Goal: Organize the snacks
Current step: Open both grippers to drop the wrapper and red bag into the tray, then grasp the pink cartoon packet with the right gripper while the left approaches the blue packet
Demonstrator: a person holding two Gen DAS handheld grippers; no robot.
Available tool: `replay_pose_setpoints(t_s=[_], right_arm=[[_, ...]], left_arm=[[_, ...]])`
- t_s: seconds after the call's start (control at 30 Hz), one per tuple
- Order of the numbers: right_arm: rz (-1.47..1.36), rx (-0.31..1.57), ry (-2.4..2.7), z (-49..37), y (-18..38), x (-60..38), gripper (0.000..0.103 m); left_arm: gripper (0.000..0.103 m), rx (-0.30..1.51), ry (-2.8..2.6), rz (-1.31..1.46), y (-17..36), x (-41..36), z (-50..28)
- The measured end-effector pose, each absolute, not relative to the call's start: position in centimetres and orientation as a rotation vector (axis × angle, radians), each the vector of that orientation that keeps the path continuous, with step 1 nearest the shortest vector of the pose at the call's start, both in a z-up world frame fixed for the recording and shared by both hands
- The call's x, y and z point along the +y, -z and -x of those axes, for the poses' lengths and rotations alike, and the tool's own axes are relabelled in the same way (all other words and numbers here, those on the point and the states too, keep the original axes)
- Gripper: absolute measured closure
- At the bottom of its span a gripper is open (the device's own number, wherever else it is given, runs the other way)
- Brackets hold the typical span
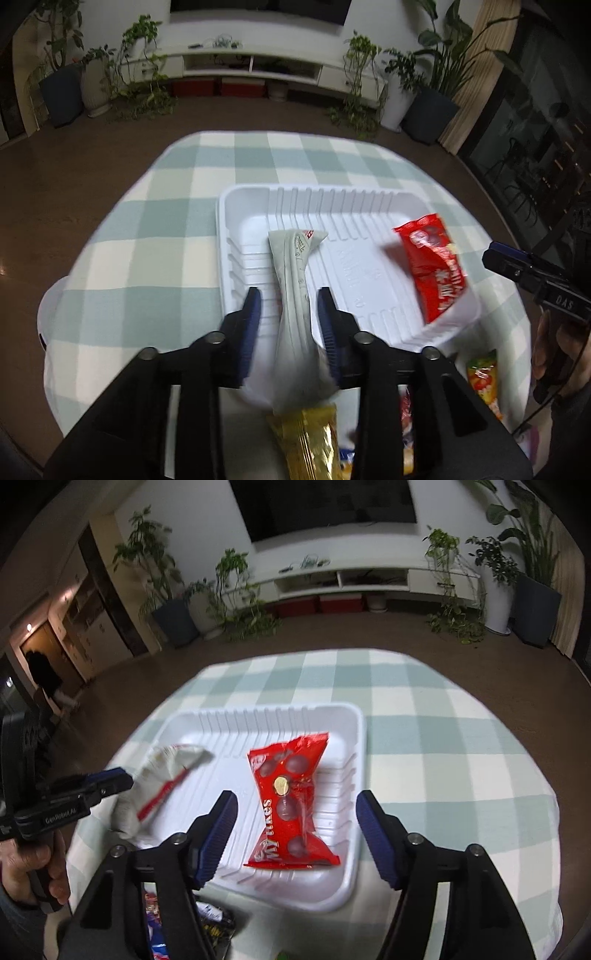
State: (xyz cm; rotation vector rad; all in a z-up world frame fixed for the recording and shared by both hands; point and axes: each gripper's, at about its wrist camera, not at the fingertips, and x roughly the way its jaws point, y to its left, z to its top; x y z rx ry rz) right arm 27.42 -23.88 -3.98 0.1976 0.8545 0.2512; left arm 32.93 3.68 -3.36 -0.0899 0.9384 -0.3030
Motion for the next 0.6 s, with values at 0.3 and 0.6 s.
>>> replay_pose_setpoints(t_s=[0.3,0.6], right_arm=[[-0.304,0.651,-0.221,-13.6,0.1,-27.8,0.012],[-0.333,0.609,-0.287,-1.8,3.3,-23.3,0.013]], left_arm=[[0.0,0.808,0.447,0.301,-0.2,5.9,-21.7],[0.0,0.86,0.284,0.222,3.5,4.5,-10.5]])
